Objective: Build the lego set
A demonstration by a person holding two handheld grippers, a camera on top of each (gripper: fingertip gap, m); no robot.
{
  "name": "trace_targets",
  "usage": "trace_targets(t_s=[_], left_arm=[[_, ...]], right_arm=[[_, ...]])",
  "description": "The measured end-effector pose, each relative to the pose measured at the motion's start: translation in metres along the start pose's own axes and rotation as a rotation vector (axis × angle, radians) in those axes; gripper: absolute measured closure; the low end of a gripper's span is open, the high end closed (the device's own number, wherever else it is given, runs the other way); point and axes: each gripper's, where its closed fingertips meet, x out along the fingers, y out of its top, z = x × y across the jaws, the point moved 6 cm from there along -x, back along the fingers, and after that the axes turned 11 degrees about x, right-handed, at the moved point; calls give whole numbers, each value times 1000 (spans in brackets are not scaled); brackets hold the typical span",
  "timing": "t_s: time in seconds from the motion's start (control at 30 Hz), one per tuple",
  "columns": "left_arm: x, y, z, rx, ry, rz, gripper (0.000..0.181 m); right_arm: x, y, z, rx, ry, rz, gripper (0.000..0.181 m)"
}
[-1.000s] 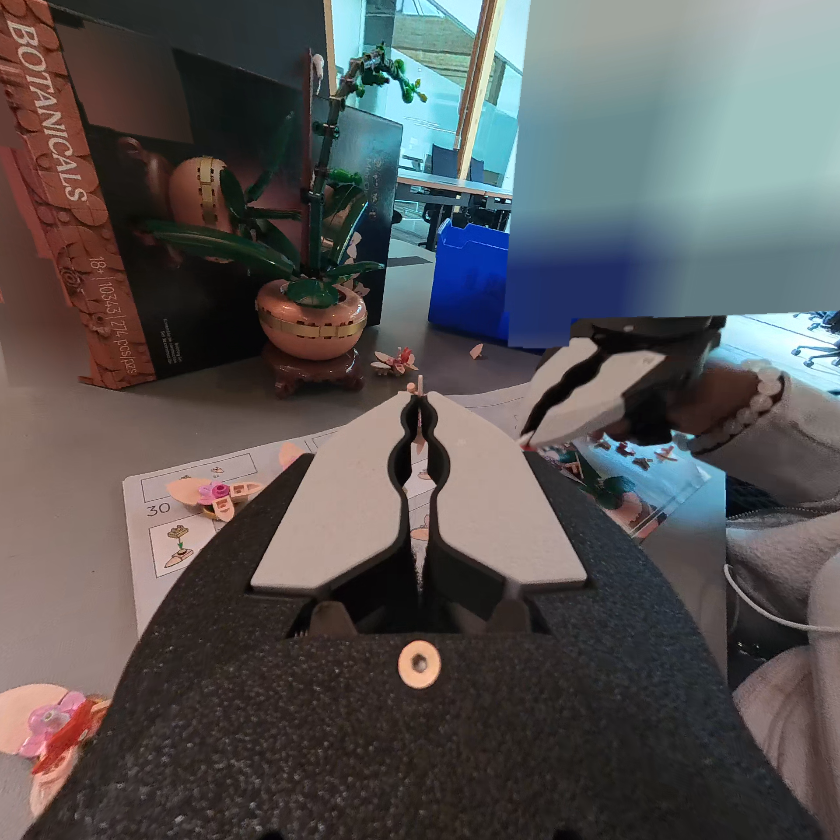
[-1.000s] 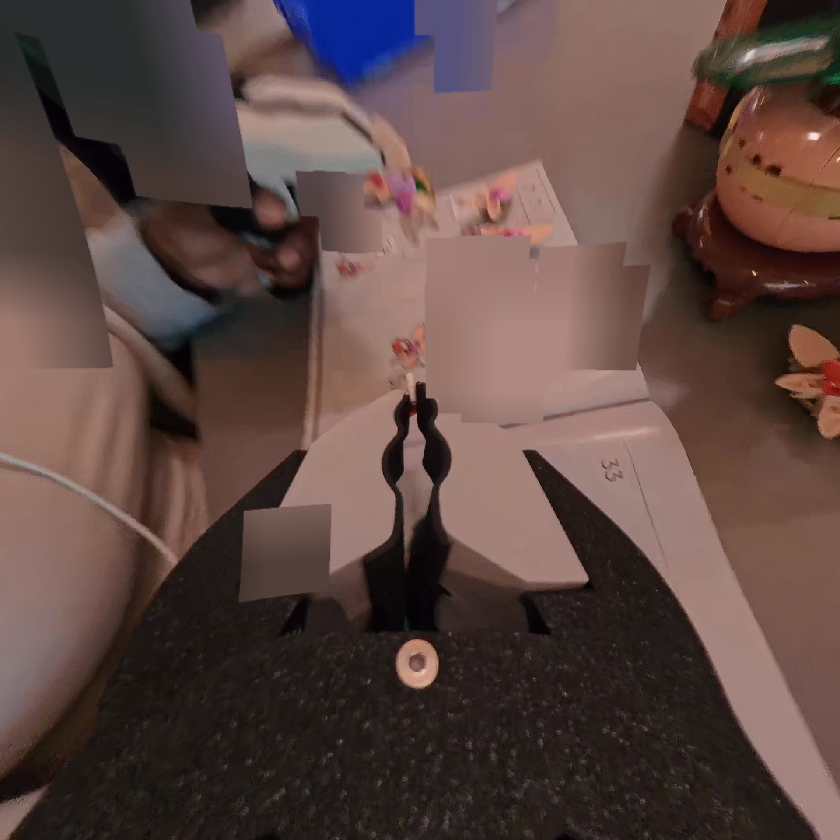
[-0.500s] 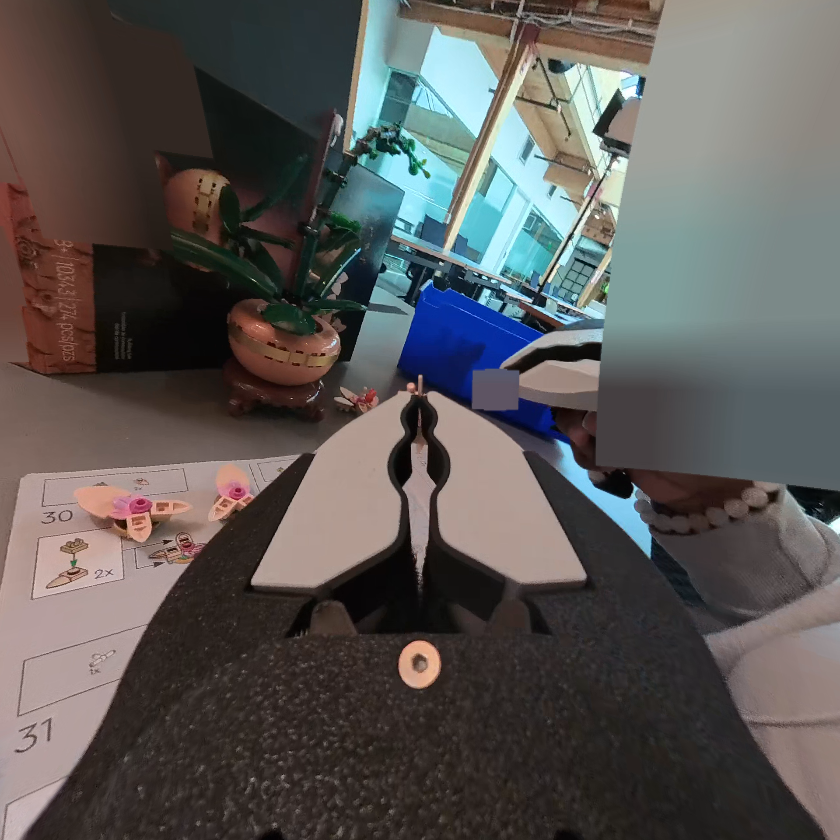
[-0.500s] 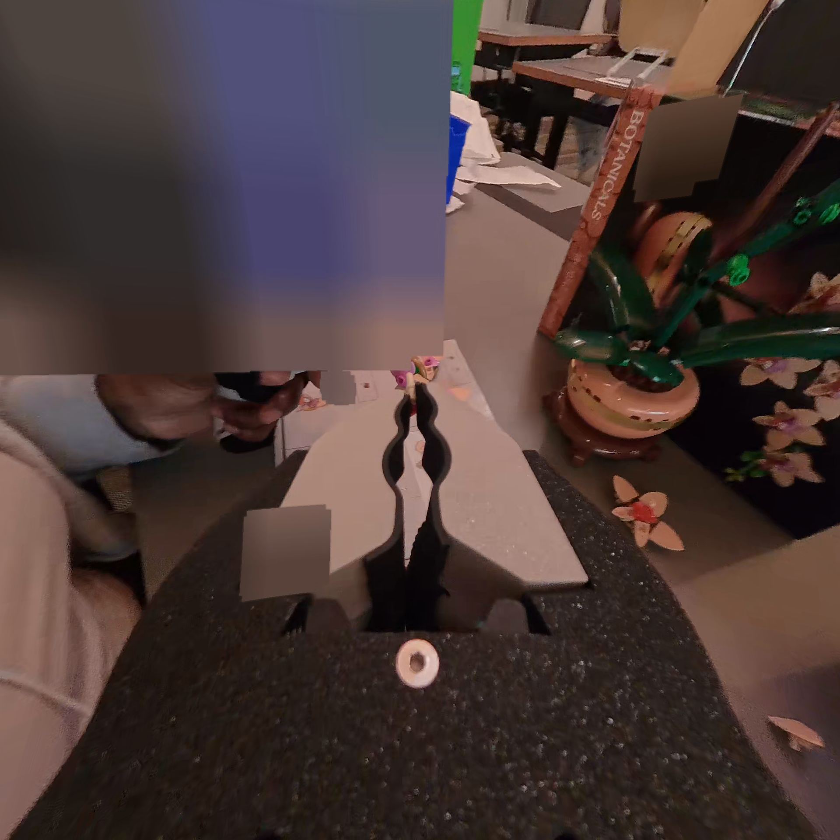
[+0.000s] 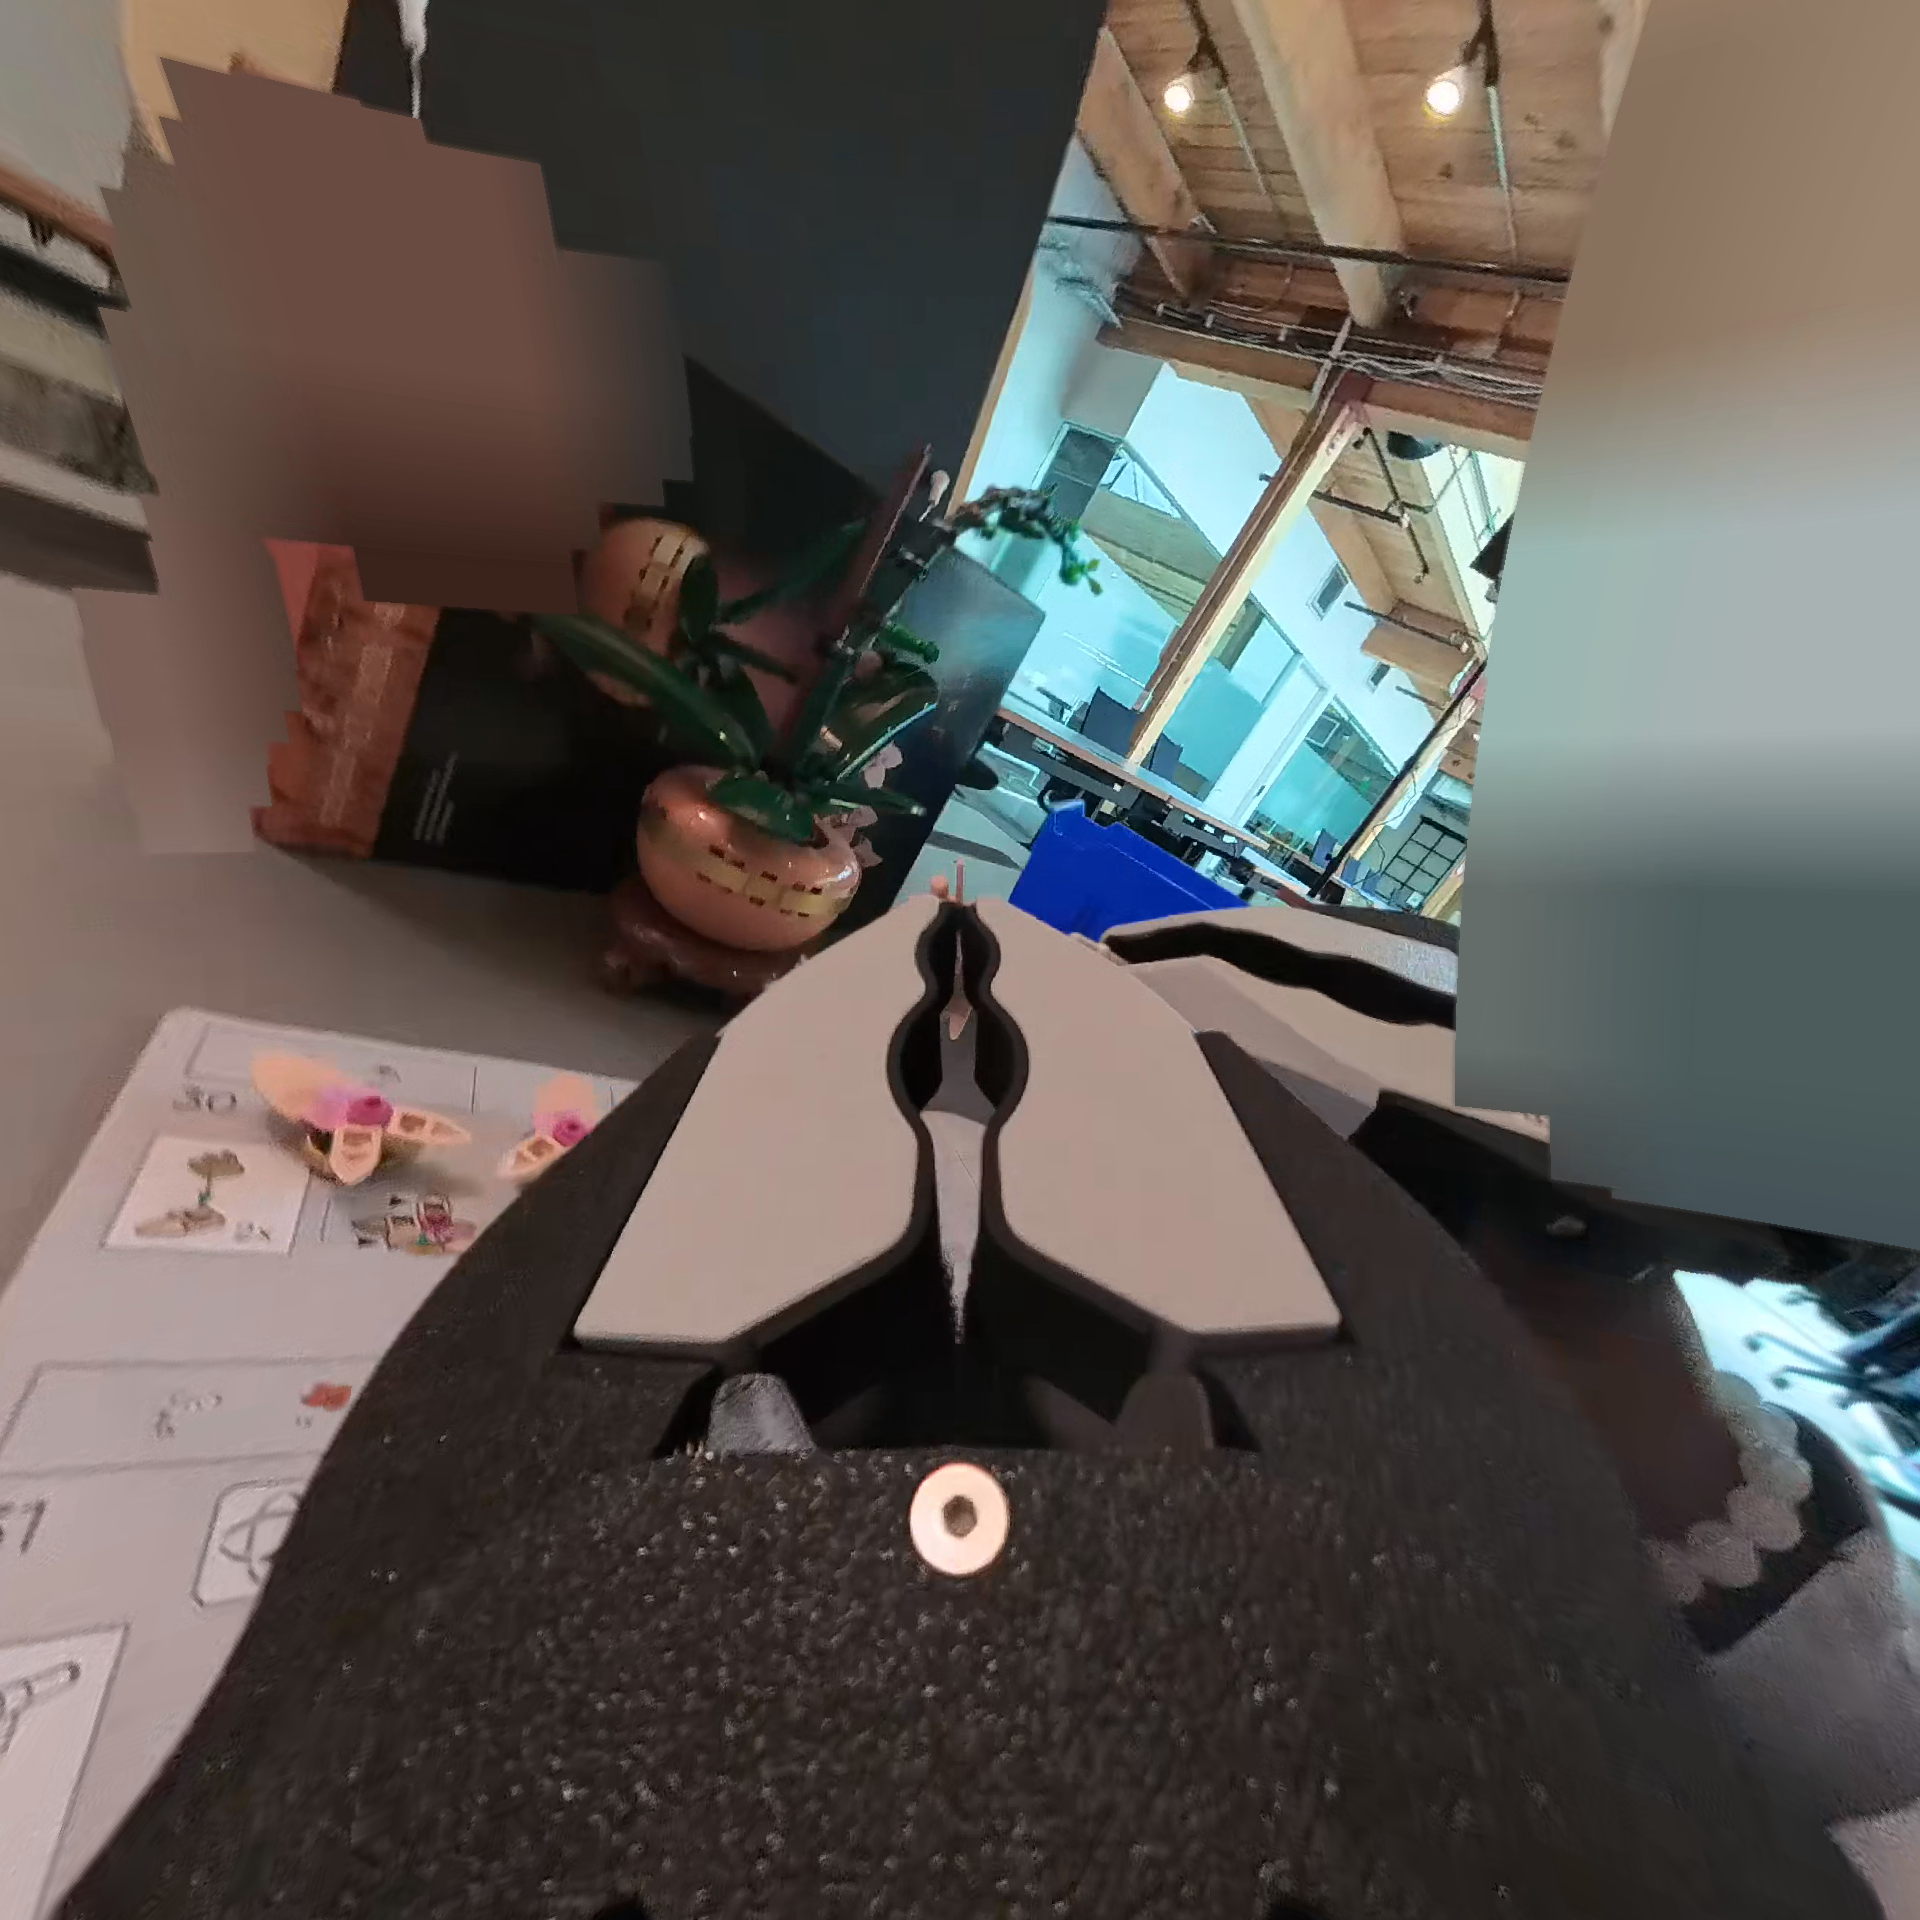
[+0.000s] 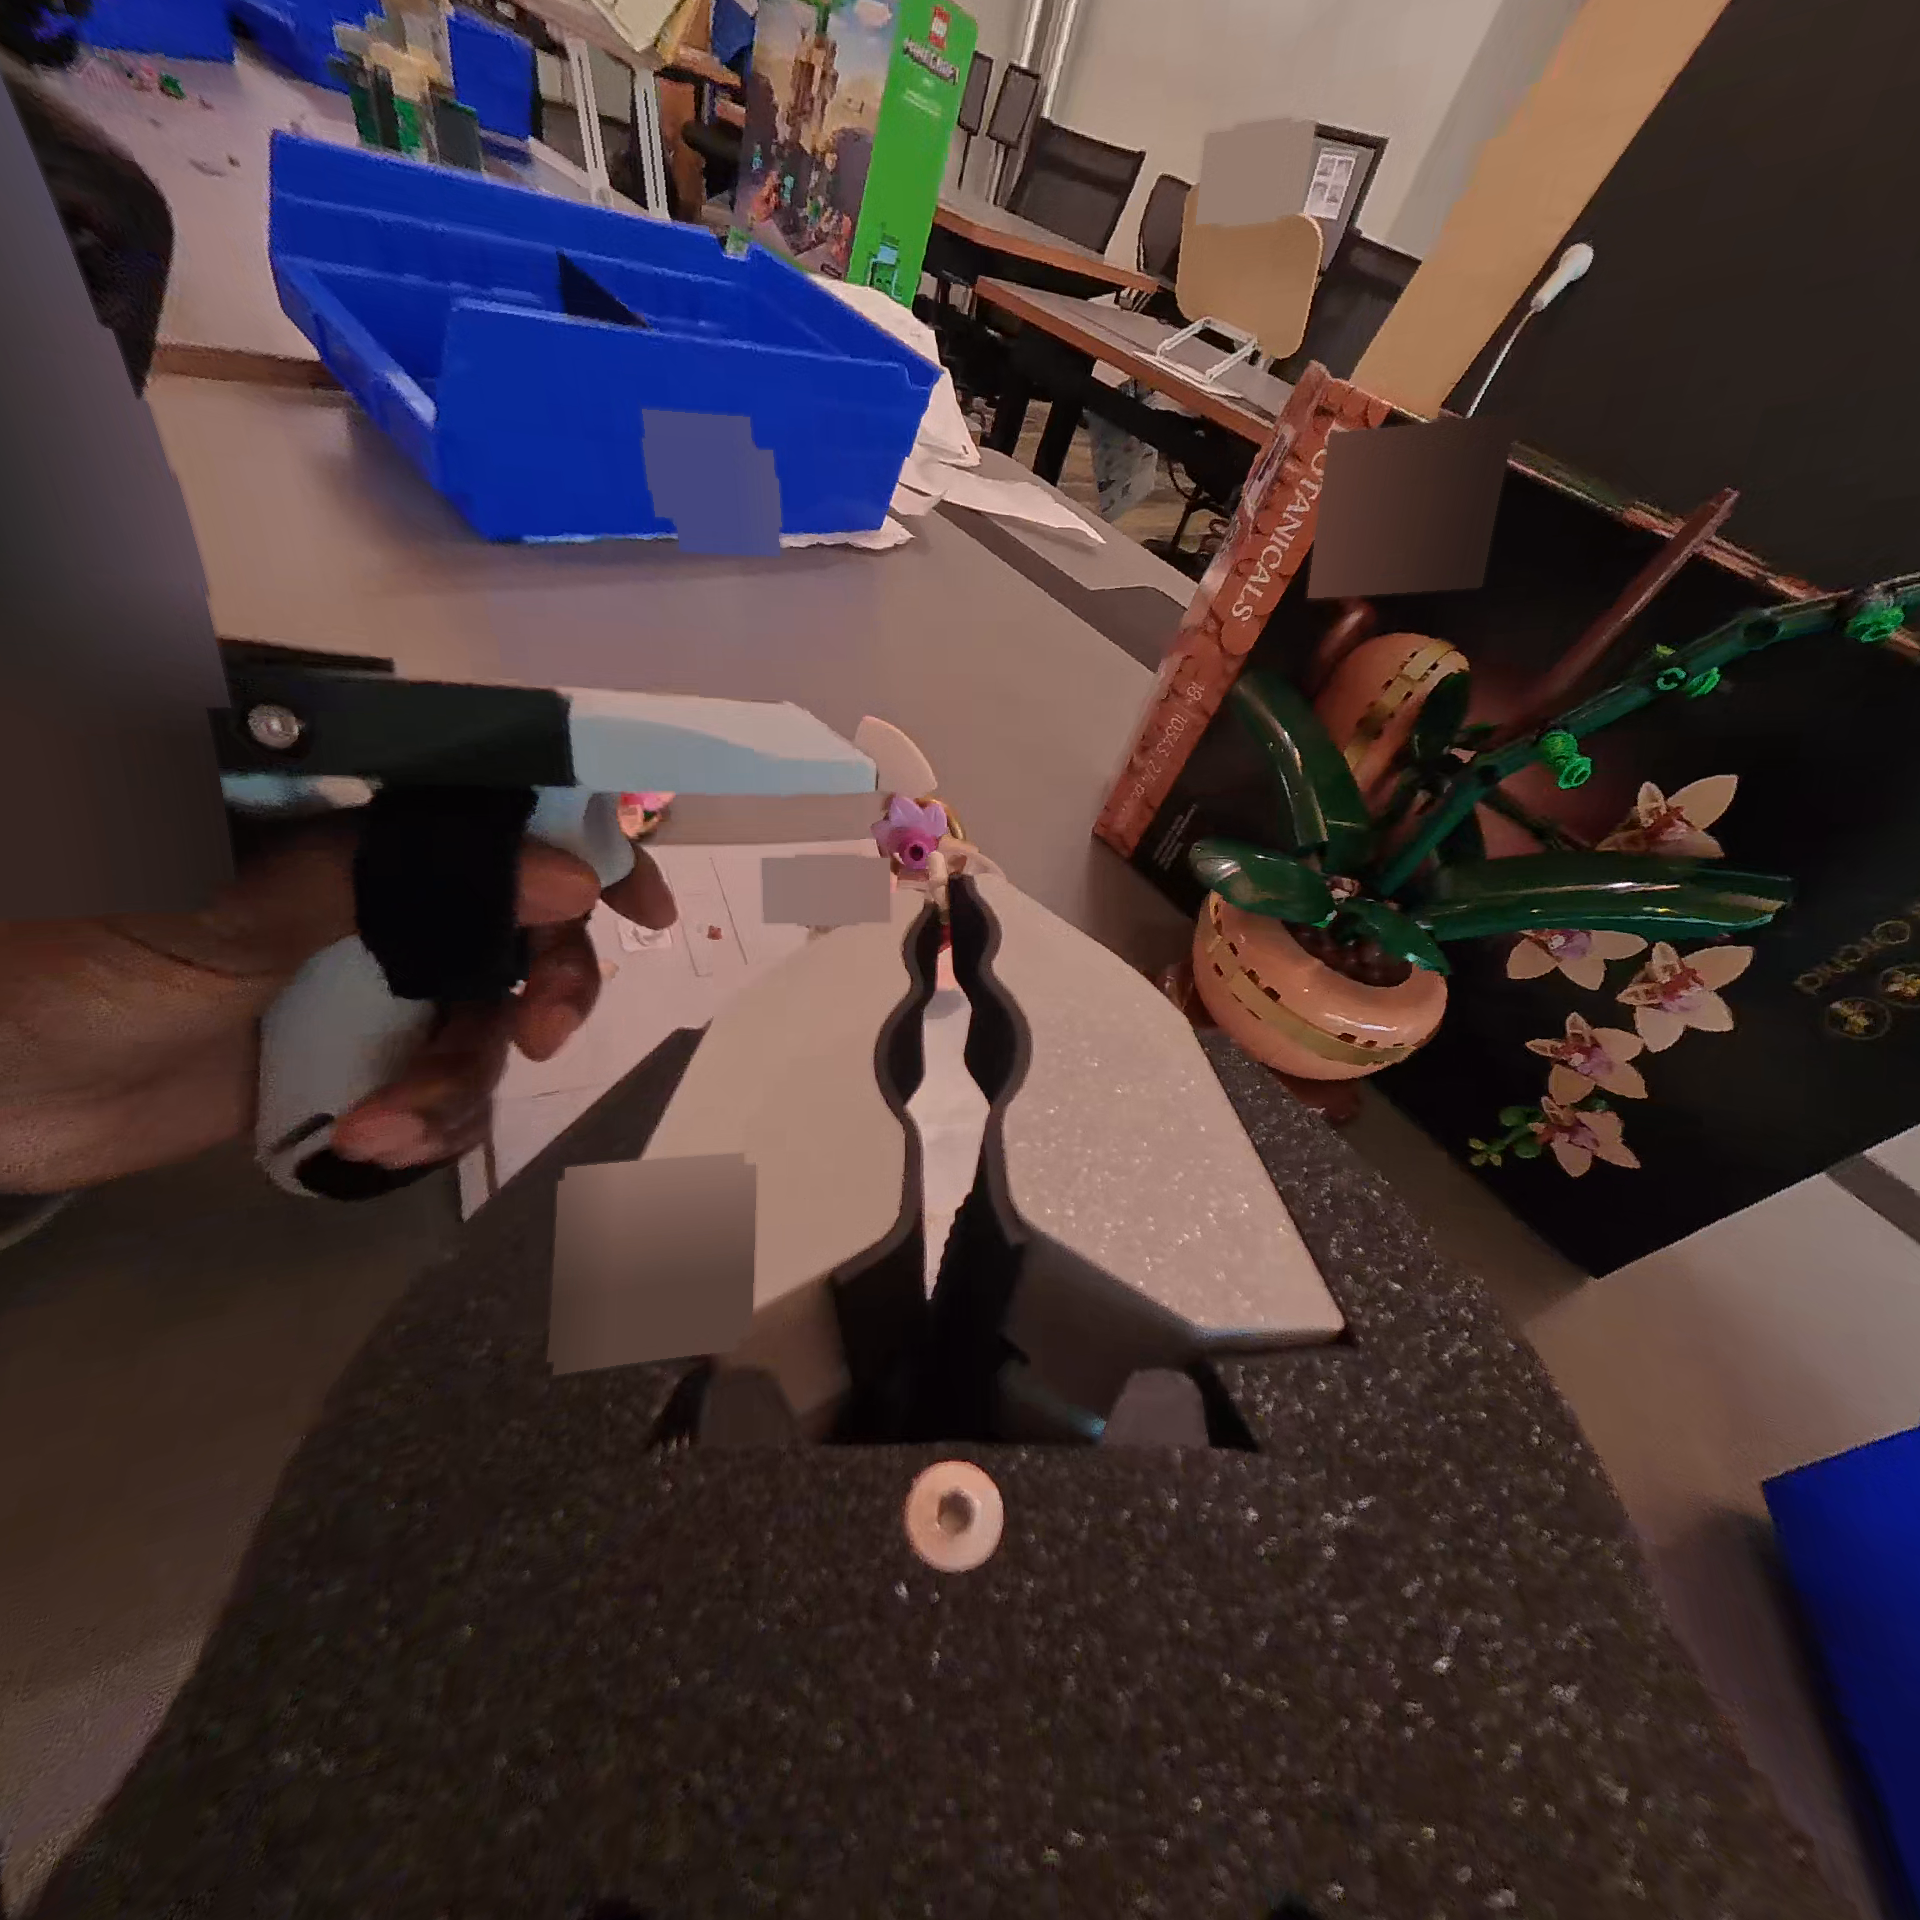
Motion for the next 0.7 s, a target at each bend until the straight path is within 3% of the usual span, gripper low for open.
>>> trace_targets(t_s=[0.2,0.57,0.7], left_arm=[[0,-3,10,76,32,-48,181],[1,-8,17,151,41,-74,181],[1,-19,13,50,59,-180,181]], right_arm=[[3,-8,-8,-218,-110,-38,179],[2,-13,-6,-236,-111,-73,179],[4,-22,-7,-272,-81,-219,179]])
